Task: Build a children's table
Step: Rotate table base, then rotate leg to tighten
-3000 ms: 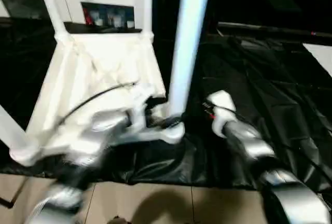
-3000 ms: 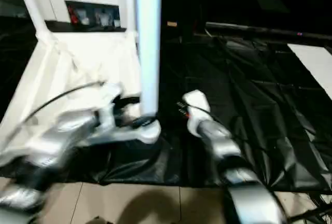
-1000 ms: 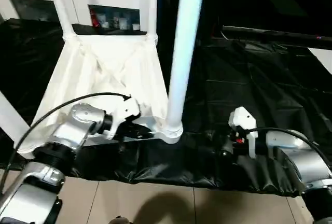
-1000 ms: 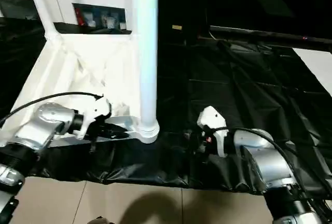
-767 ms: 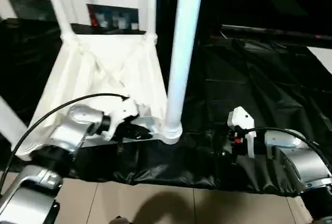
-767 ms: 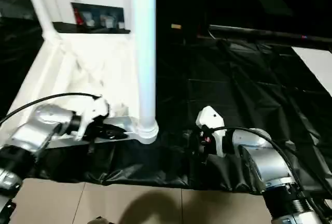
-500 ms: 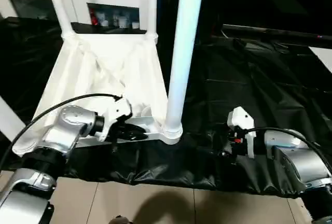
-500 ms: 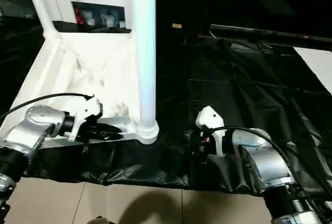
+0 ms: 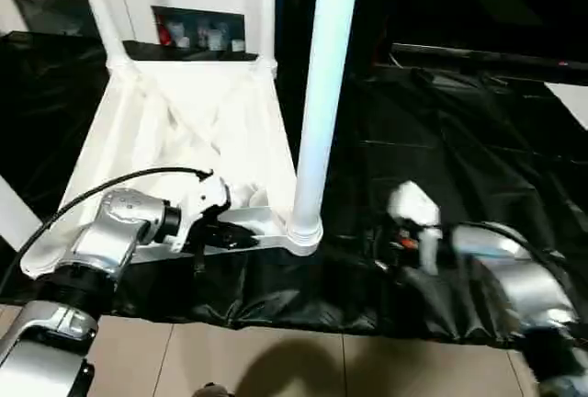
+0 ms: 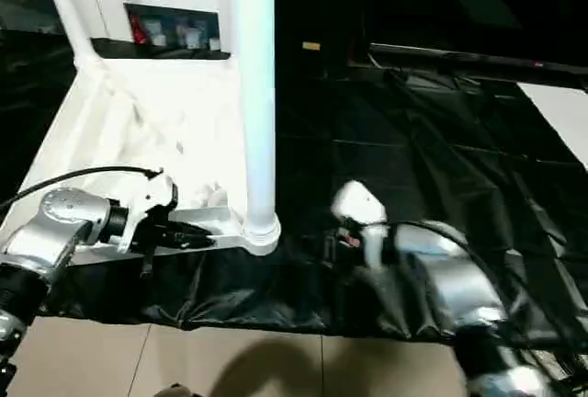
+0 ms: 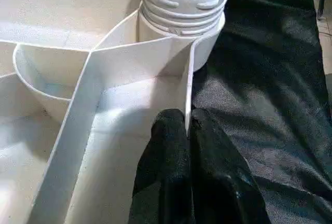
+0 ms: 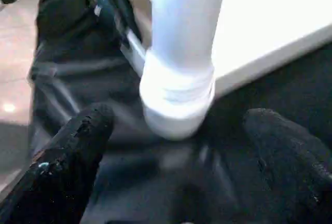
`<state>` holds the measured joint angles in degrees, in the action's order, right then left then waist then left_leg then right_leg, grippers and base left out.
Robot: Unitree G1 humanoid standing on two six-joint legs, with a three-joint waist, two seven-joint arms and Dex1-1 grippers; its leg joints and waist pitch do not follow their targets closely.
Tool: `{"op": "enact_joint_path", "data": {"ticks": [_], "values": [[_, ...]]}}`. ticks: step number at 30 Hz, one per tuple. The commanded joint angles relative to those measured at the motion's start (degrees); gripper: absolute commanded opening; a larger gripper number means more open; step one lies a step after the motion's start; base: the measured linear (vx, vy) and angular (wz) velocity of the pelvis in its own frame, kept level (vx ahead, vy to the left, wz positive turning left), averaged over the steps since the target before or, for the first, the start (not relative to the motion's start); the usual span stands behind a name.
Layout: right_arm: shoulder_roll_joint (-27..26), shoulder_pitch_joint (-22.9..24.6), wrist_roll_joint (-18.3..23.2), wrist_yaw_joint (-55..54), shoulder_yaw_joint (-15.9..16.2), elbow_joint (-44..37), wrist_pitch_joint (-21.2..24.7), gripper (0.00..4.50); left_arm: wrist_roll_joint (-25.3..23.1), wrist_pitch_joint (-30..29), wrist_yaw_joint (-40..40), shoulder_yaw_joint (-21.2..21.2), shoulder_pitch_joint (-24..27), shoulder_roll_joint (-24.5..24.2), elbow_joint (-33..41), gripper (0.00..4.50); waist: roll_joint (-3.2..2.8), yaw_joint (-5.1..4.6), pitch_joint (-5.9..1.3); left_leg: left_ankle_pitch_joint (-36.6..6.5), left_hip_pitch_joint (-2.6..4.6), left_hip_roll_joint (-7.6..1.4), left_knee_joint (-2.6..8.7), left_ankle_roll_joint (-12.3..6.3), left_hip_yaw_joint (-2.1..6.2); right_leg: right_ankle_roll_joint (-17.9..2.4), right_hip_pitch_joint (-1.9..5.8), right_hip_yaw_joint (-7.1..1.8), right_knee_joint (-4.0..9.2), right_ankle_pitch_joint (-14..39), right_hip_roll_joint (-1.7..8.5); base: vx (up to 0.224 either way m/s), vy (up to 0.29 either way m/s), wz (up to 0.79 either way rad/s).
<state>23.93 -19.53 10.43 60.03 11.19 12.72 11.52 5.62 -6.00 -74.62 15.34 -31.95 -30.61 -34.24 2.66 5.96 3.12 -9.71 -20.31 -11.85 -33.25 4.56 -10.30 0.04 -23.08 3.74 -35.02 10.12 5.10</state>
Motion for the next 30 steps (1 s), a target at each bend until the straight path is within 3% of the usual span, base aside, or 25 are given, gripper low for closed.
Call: {"op": "enact_joint_path", "data": {"ticks": [1, 8, 12, 13, 16, 18, 22, 24, 30], "values": [[-0.9, -1.2, -1.7, -2.1, 0.8, 1.8, -1.9, 4.5, 0.9, -0.9, 0.0, 0.5, 1.4, 1.8, 0.9, 0.05, -0.32, 0.08, -3.29, -18.9, 0.51, -1.48, 4.57, 1.29, 0.52, -10.8, 2.02, -2.41, 4.44, 18.5, 3.2, 0.0, 0.0, 0.0], [-5.2, -6.0, -3.6, -2.8, 2.8, 8.9, -4.5, 4.5, 0.8, -0.9, 0.9, 1.7, 2.4, 4.5, 4.6, 0.05, 0.14, 0.56, -3.47, -16.2, 0.54, -1.51, 4.41, 0.61, 0.23, -11.2, 2.19, -2.51, 4.07, 15.3, 3.24, 0.0, 0.0, 0.0], [-5.7, -7.7, -3.9, -2.2, 3.3, 11.7, -5.7, 4.5, 0.5, -1.0, 0.9, 1.7, 2.4, 4.5, 5.4, 0.05, 0.05, 0.66, -3.49, -15.7, 0.36, -1.36, 4.37, 0.45, 0.2, -11.1, 2.35, -2.47, 3.98, 15.1, 3.24, 0.0, 0.0, 0.0], [-5.9, -8.0, -4.1, -2.1, 3.4, 12.5, -6.2, 4.22, 0.4, -1.1, 0.9, 1.6, 2.5, 4.5, 5.5, 0.0, 0.32, 0.7, -3.5, -15.4, 0.35, -1.37, 4.36, 0.36, 0.18, -10.9, 2.39, -2.47, 3.99, 15.1, 3.23, 0.0, 0.0, 0.0], [-6.1, -8.9, -4.7, -1.1, 4.0, 14.5, -7.1, 4.12, 0.0, -1.3, 0.7, 1.3, 2.8, 4.2, 5.8, 0.0, 0.1, 0.74, -3.52, -15.1, 0.36, -1.41, 4.36, 0.33, 0.22, -10.9, 2.34, -2.46, 3.94, 15.1, 3.26, 0.0, 0.0, 0.0], [-6.1, -9.3, -4.9, -0.8, 4.4, 15.5, -7.9, 3.78, -0.1, -1.4, 0.7, 1.2, 3.0, 4.0, 6.0, 0.0, 0.13, 0.67, -3.52, -15.3, 0.33, -1.4, 4.36, 0.34, 0.21, -11.0, 2.35, -2.45, 3.91, 15.0, 3.24, 0.0, 0.0, 0.0], [-6.5, -9.9, -5.2, -0.6, 4.3, 17.2, -9.0, 3.69, 0.0, -1.7, 0.7, 0.9, 3.2, 3.7, 6.1, 0.0, 0.17, 0.57, -3.57, -15.0, 0.31, -1.39, 4.33, 0.18, 0.21, -11.1, 2.38, -2.44, 3.84, 14.8, 3.23, 0.0, 0.0, 0.0], [-6.9, -10.3, -5.3, -0.8, 4.2, 18.0, -9.3, 3.29, 0.1, -1.7, 0.7, 0.8, 3.2, 3.7, 6.1, 0.0, 0.14, 0.59, -3.57, -14.8, 0.35, -1.39, 4.31, 0.12, 0.18, -11.2, 2.36, -2.46, 3.83, 14.5, 3.2, 0.0, 0.0, 0.0], [-8.1, -10.7, -4.8, -1.2, 3.6, 20.0, -10.4, 2.86, 0.5, -2.0, 1.3, 0.0, 3.3, 4.1, 5.8, 0.0, -0.06, 0.45, -3.5, -15.7, 0.37, -1.39, 4.39, 0.32, 0.22, -11.1, 2.35, -2.47, 3.92, 15.4, 3.17, 0.0, 0.0, 0.0]]}}
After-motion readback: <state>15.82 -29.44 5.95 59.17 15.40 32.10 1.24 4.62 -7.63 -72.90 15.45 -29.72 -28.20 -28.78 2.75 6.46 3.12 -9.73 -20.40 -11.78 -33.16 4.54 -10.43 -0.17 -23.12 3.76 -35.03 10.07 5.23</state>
